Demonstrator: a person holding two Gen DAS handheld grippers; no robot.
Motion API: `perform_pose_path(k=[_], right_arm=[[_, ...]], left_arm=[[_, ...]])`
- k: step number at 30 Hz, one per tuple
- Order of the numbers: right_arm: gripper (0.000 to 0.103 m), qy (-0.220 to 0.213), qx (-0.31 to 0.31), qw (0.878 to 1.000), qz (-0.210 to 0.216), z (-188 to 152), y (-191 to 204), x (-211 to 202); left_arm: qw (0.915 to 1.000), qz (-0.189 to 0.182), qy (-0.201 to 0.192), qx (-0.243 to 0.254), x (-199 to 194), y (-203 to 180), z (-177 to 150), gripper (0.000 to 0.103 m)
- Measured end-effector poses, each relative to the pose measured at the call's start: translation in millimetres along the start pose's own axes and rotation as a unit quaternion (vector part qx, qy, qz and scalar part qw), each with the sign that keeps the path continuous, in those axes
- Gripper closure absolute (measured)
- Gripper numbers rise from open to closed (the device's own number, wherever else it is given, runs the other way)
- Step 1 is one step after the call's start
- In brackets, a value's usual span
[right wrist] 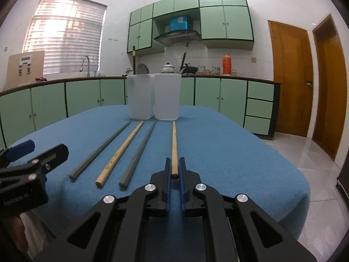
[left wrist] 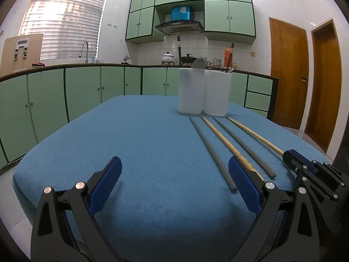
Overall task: Organize utensils
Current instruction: 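Close the right tool on a light wooden chopstick while the left grasps a grey one, then lift both chopsticks upright and carry them above the white holder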
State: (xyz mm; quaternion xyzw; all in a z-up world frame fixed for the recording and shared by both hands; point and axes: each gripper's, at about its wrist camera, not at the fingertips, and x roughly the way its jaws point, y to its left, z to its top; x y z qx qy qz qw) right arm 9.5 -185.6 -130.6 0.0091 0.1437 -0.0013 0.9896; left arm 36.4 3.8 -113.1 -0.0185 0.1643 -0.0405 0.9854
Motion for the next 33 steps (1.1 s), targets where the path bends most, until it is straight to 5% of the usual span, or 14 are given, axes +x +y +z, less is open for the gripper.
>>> perform_pose_path(k=[3,5,9,19,33], right_arm=[[0.096,-0.003,-0.003,1.000,-0.008,-1,-2,-5],[0.096,-0.005,-0.004,1.000,-0.011,-2,-4,-8],[0.096,-0.010,-0.004,1.000,-0.014,-1,-6,-11],[0.096,-0.011,-0.001,1.000,-0.012,-3,-8,-14],[0.096,-0.043,-0.004,0.999,-0.007,21,-12,-30]], left_arm=[[0.9999,-0.009,0.003,0.004,-1,-9,-3,0.009],[0.9998,-0.015,0.013,0.009,2,-18,-5,0.030],[0.9994,-0.019,0.027,0.014,8,-28,-10,0.037],[0.9981,-0.041,0.037,0.027,10,-42,-10,0.094],[0.9992,-0.034,0.003,0.021,-11,-37,14,0.096]])
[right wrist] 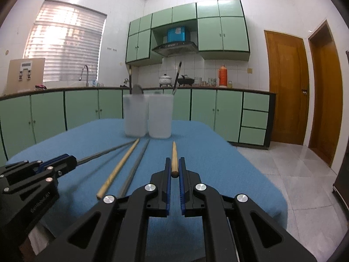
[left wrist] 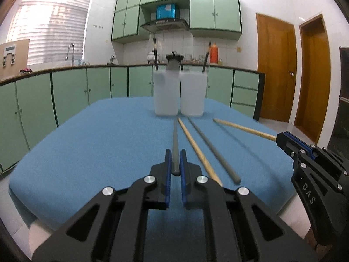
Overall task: Organize utensils
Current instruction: 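Lift both chopsticks upright and carry them above the white holder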
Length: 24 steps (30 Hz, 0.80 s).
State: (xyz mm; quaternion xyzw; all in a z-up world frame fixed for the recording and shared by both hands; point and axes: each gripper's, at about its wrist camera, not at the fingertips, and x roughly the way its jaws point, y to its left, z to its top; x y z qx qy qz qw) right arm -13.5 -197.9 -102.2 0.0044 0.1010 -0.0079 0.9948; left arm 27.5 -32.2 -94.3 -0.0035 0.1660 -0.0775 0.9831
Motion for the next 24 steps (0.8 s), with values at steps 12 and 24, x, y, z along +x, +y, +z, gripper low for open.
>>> perform_pose_path(k=[12,24], right_arm=[[0.096,-0.049,-0.005,0.998,0.046,83,-13,-7],[0.096,-0.011,-0.009,0.995,0.102,169,-19,28]], left_arm=[[0.9961,0.000,-0.087,0.009,-26,12,85,0.097],[0.9975,-0.039,-0.055,0.020,-1,18,163,0.097]])
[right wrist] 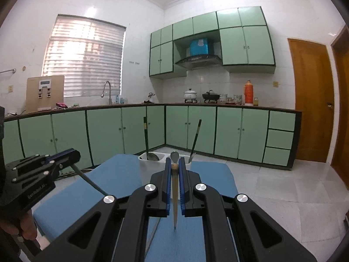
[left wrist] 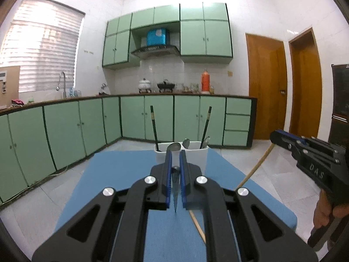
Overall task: Organize utensils
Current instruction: 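Lift both chopsticks upright and carry them above the white holder, then lower the wooden and grey chopsticks into the holder and open both tools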
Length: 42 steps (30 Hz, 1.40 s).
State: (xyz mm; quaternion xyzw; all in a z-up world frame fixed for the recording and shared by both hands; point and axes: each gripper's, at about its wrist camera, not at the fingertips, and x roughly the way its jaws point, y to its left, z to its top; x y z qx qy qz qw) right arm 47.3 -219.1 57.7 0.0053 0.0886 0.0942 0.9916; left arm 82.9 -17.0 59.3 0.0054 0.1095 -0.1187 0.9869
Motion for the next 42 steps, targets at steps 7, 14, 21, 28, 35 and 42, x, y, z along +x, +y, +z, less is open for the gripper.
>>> perform_pose_path(k=[7,14,21,28,35,42], right_arm=[[0.096,0.022,0.007,1.000,0.021,29,-9,24],[0.096,0.023,0.006,0.999,0.032,49,-10,43],[0.096,0.008,0.007,0.999,0.045,90,-11,55],[0.096,-0.017,0.006,0.999,0.047,145,-15,73],[0.096,-0.018,-0.001,0.999,0.028,174,-21,106],[0.096,0.011,0.003,1.000,0.015,164,-29,154]], left_arm=[[0.9984,-0.024,0.050,-0.009,21,14,28,0.097],[0.9975,-0.030,0.061,-0.020,33,31,55,0.097],[0.9987,-0.026,0.030,-0.031,33,42,88,0.097],[0.9978,-0.015,-0.056,-0.031,31,46,147,0.097],[0.9939,-0.007,-0.106,-0.029,63,36,186,0.097],[0.9928,-0.009,-0.114,-0.036,119,30,194,0.097]])
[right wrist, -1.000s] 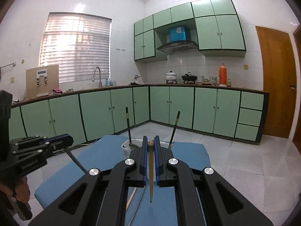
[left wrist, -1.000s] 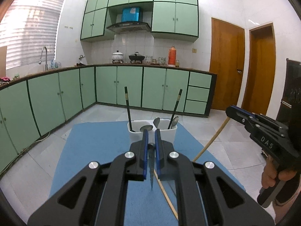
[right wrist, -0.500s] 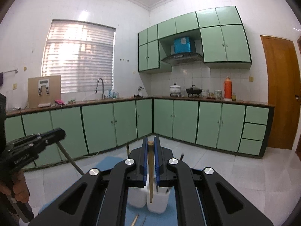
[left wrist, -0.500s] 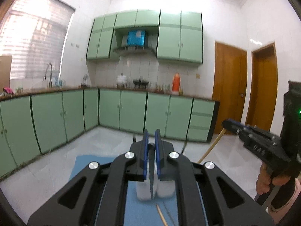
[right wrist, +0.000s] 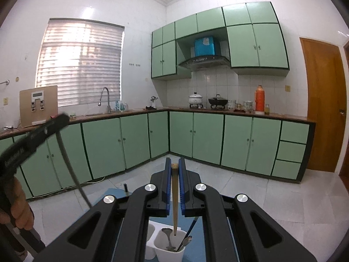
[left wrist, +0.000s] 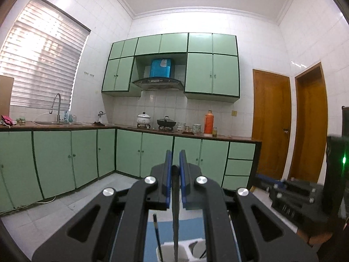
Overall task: Organize utensils
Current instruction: 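Lower the wooden and grey chopsticks into the holder and open both tools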
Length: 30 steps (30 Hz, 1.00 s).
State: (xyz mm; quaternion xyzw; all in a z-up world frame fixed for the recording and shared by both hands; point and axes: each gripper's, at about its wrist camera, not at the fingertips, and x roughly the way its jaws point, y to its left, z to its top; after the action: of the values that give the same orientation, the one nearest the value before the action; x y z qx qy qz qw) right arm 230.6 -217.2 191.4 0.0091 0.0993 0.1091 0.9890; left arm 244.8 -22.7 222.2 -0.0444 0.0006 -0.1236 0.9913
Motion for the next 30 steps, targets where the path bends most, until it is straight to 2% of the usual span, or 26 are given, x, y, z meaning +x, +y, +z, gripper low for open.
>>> perform_pose_path(k=[7,14,30], right_arm=[[0.096,0.022,0.007,1.000,0.002,-16,-5,32],[0.096,0.046,0.015,0.999,0.006,-34,-7,58],[0.096,0.076,0.021,0.997,0.009,-63,-9,87]], left_arm=[[0.9998,0.010,-0.004,0.019,37,-2,-14,0.097],[0.9990,0.016,0.039,0.014,73,8,-51,0.097],[0.9934,0.018,0.113,-0.002,100,37,-115,0.097]])
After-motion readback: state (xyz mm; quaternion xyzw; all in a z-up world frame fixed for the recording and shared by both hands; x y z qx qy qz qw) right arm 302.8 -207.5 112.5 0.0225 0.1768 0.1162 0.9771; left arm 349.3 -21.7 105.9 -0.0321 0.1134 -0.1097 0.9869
